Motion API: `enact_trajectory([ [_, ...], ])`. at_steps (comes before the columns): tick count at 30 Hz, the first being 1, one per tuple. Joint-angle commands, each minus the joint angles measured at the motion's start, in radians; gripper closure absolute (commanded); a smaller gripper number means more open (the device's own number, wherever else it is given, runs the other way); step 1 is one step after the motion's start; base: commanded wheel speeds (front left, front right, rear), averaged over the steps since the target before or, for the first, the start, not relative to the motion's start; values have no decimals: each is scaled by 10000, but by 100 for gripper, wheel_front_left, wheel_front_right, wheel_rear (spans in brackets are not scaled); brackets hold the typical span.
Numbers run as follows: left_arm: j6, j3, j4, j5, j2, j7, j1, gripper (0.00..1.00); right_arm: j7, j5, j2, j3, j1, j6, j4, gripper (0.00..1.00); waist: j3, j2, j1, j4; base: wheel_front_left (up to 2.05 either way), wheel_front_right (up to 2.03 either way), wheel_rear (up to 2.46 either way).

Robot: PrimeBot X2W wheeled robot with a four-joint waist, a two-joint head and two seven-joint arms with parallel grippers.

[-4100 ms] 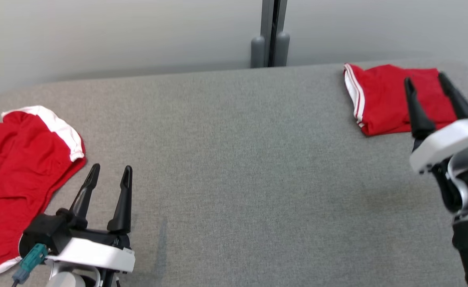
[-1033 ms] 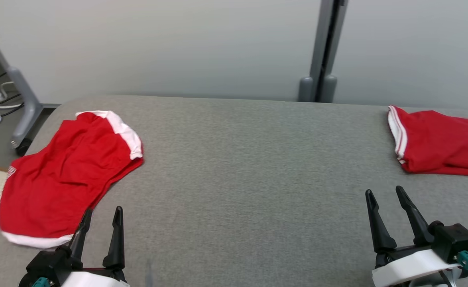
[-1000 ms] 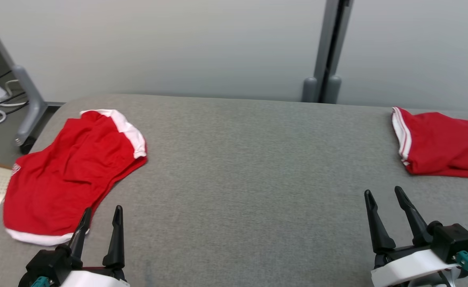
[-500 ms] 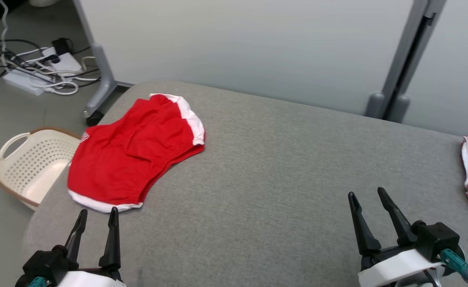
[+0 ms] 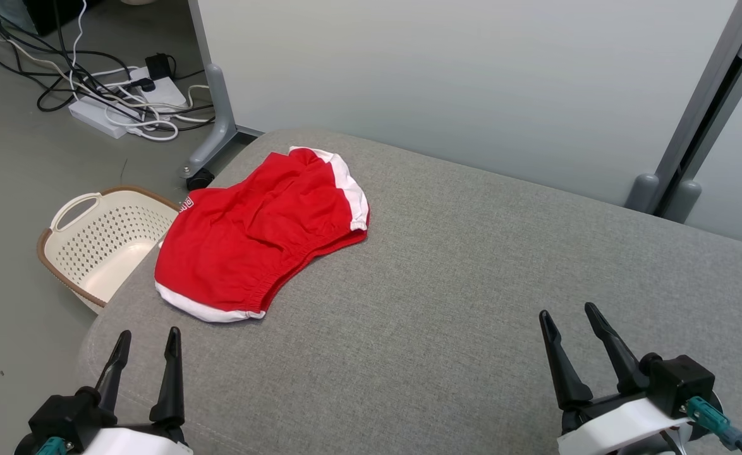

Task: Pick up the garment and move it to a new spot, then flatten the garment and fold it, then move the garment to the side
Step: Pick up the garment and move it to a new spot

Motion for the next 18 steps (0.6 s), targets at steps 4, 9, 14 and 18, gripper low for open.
enact_trajectory([
  [4, 65, 26, -116, -56, 166, 52, -25, 0, -56, 59, 5, 48, -119, 0, 4, 0, 21, 0, 0, -50, 0, 0, 0],
  [9, -23, -52, -283, -104, 445, 425, -624, 0, -56, 1, -70, 103, -208, 0, 42, 0, 283, 0, 0, -284, 0, 0, 0],
  [14, -165, -129, -166, -288, 892, 1325, -1513, 0, -56, -102, -85, 153, -449, 0, 77, 0, 703, 0, 0, -626, 0, 0, 0],
  [18, -312, -156, 282, -696, 1335, 2276, -2460, 0, -54, -181, -73, 214, -677, 0, 104, 0, 1117, 0, 0, -960, 0, 0, 0],
])
